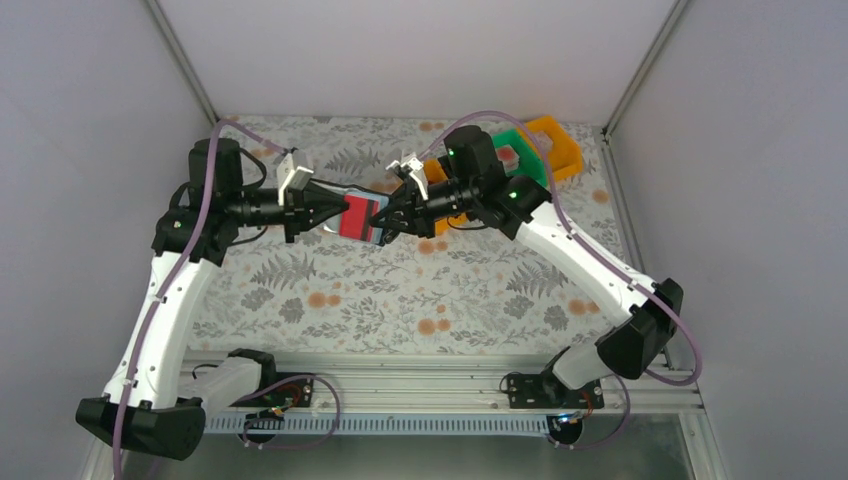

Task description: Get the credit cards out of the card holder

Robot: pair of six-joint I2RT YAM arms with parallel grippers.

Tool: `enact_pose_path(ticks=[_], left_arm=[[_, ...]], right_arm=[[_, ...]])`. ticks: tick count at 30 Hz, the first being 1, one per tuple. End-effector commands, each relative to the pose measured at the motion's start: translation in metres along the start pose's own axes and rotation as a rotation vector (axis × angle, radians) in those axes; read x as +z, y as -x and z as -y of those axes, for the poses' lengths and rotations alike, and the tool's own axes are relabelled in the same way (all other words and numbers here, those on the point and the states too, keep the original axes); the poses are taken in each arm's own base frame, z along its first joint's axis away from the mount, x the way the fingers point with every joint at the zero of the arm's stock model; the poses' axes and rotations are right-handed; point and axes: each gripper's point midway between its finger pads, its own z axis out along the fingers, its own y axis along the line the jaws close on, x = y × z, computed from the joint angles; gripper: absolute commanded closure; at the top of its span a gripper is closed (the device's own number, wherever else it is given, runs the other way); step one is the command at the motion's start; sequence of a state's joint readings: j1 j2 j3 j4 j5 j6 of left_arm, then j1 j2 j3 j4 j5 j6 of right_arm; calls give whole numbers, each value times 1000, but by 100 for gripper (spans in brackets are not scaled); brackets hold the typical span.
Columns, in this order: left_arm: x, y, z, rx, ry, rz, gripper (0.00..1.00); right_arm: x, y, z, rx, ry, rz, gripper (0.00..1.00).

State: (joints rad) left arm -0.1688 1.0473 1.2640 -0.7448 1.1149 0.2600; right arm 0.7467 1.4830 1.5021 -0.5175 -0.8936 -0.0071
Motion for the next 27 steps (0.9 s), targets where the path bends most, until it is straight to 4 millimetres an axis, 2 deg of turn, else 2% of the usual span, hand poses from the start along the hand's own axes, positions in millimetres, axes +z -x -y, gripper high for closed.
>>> enact_pose_path(ticks=[1,5,9,14,19,24,27], left_arm=[[1,1,31,17,-142,11,98],[-2,2,36,8,-162,15,98],[-6,8,36,2,-164,28,98],[-12,12,27,-7,-135,38,98],[-18,13,25,3,-118,47,98],[-18,9,22,-5,-114,45,98],[-18,8,21,2,-97,40,98]], right_arm=[[3,33,-16,-116,56,77,96],[2,26,-18,-117,57,65,95],[1,16,-21,-110,74,58,82],[-4,12,-28,-132,78,71,76],[-10,3,-27,-130,57,63,78],[-11,1,-32,-124,84,60,95],[-13,3,-34,-131,77,66,96]])
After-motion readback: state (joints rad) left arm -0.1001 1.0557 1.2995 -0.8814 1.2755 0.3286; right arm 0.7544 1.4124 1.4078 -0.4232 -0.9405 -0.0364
